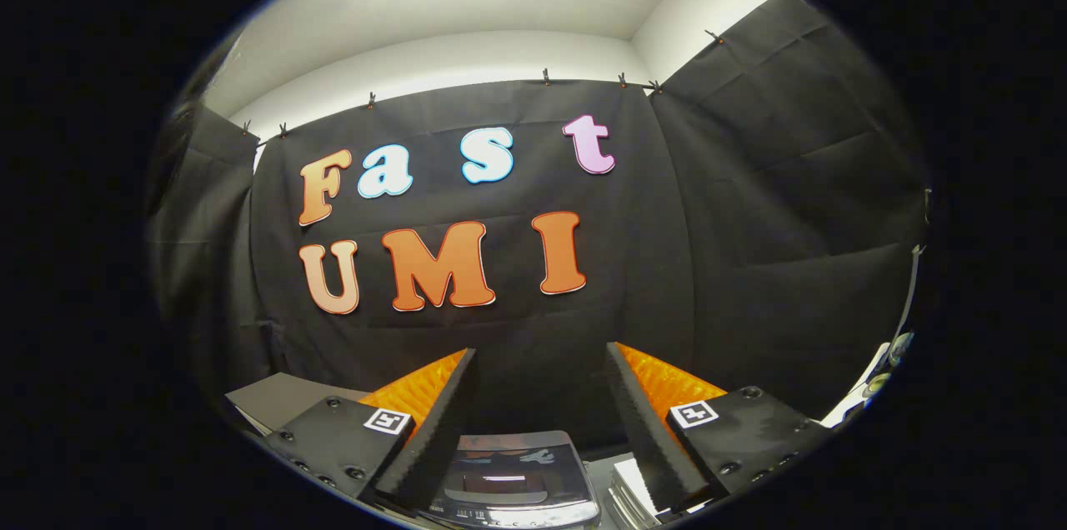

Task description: Put the clothes into the washing machine and then close the washing machine lid.

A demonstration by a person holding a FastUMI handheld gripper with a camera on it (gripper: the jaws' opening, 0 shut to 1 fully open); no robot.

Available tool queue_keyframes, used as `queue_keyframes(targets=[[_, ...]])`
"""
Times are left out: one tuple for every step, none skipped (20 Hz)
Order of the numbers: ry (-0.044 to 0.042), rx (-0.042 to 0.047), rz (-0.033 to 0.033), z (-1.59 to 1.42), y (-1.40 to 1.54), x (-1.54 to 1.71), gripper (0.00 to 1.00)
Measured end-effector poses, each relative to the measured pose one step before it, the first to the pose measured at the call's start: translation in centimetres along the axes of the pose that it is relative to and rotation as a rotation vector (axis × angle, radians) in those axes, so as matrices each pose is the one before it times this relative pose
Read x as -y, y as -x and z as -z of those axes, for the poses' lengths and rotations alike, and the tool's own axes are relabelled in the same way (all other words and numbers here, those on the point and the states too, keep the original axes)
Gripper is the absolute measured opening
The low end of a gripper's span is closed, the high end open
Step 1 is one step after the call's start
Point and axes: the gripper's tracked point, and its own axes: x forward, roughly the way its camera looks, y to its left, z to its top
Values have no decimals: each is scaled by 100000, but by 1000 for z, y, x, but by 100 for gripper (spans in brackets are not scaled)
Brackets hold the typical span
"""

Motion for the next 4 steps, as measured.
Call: queue_keyframes(targets=[[115,-356,448,3,10,258,97],[202,-94,449,37,88,263,97],[-12,-69,101,96,-100,-3,97],[-95,99,-505,-42,68,-101,97]])
